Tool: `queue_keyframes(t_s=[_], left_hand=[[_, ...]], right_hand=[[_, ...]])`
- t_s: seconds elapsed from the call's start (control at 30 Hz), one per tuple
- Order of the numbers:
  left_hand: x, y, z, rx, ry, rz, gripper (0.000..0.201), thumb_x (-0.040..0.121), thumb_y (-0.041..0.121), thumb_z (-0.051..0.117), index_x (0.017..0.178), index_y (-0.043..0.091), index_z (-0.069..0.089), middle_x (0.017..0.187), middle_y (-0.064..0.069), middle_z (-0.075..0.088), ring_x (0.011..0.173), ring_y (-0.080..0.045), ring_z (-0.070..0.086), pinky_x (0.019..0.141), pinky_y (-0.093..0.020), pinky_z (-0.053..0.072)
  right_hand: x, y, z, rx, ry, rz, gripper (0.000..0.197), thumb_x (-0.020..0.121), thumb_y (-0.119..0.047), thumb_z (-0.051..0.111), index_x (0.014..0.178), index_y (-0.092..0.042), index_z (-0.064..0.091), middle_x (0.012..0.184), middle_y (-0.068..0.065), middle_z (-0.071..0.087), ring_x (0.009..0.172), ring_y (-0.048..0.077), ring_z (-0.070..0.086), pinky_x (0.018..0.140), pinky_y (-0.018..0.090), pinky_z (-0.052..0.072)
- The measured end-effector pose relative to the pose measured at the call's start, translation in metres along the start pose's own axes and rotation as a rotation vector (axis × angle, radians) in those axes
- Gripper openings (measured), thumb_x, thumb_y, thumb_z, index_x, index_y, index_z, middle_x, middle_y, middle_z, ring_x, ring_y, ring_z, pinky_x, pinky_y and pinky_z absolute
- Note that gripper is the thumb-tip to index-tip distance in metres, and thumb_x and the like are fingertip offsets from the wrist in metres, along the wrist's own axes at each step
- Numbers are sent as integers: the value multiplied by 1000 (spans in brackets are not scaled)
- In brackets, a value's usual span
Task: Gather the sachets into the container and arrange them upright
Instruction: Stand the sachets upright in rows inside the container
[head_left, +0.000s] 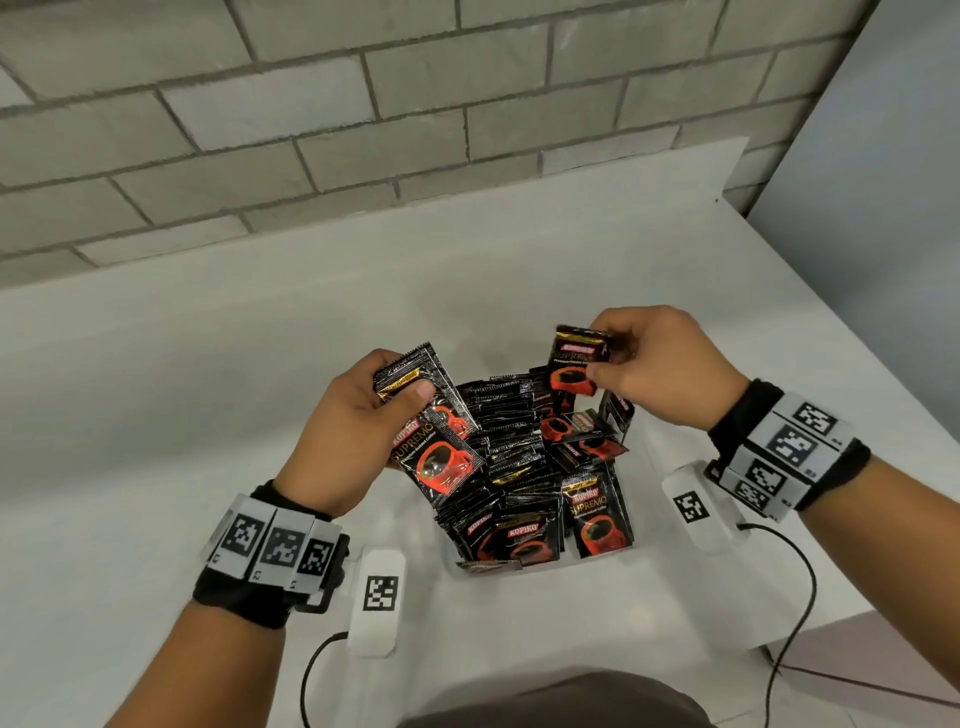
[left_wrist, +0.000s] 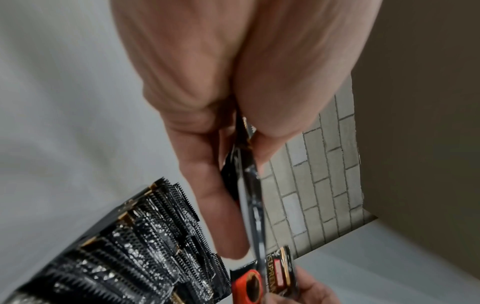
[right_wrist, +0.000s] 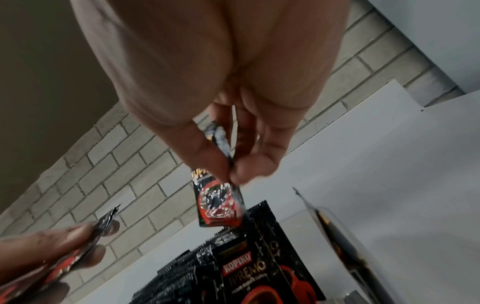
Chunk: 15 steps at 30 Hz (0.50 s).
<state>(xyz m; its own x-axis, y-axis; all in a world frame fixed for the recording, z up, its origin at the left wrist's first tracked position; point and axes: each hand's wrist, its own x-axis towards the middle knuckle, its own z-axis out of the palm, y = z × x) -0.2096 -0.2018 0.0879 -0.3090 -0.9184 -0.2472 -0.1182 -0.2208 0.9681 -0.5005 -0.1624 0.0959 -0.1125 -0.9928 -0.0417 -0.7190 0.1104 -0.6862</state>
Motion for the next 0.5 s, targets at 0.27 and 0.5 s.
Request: queue_keyframes(t_s=[0.27,0.5], left_hand=[[-1,3,0,26,-11,-1,11,98,14,65,108,10,61,86,-10,74,74,-27,75,59,-40,61],[-2,1,-4,39,5,-4,13,97,15,66,109,11,61,88,-11,75,76,-28,75,62,-44,63]], right_hand=[[12,6,28,-322,-116,-49,6,83,-15,71,89,-13,73,88,2,67,83,20,60,72,26,46],[16,9,27,-360,-109,-55,17,76,-2,70,82,-15,60,70,0,60,64,21,58,60,34,53]])
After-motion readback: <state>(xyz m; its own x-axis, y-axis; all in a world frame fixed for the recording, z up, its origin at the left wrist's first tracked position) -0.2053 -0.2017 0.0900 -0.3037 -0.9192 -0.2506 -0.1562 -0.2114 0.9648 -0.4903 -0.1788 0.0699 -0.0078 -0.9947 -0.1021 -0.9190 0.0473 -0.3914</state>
